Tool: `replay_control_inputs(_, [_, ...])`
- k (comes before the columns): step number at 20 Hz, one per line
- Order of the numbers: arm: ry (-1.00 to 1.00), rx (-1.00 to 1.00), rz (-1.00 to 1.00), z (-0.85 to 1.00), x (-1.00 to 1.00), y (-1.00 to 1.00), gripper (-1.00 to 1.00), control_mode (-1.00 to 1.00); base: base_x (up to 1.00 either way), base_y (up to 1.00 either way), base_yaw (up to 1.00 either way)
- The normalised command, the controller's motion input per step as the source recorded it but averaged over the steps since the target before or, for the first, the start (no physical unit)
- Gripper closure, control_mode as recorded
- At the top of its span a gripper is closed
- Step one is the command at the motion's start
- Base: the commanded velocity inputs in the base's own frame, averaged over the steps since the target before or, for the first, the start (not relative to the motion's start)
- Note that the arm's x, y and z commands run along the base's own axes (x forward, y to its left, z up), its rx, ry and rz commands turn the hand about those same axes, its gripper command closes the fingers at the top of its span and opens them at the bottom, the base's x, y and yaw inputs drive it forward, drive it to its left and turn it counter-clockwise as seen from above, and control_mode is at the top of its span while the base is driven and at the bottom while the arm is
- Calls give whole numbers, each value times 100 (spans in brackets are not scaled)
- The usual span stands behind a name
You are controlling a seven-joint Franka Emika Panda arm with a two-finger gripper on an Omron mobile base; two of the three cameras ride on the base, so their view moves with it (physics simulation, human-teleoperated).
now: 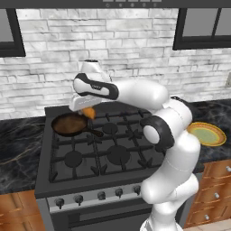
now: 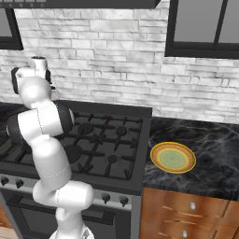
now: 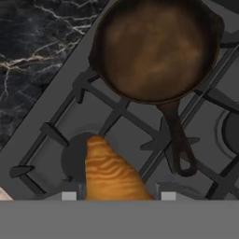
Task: Pick the croissant and place it on the pan. Then turn on the stove to warm the croissant.
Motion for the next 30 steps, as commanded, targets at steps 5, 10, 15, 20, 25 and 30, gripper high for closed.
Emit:
replay_control_inputs(5, [0, 0, -5, -5, 30, 20, 100, -100, 0, 0, 0])
replay_control_inputs(10, [0, -1, -6, -6, 19, 10, 100, -100, 0, 0, 0])
replay_control_inputs(15, [0, -2, -4, -14, 24, 3, 100, -100, 0, 0, 0])
replay_control_inputs(20, [0, -2, -3, -19, 28, 9, 100, -100, 0, 0, 0])
replay_control_inputs(25, [0, -1, -1, -16, 28, 24, 100, -100, 0, 0, 0])
replay_control_inputs(30, [0, 0, 0, -11, 30, 26, 100, -100, 0, 0, 0])
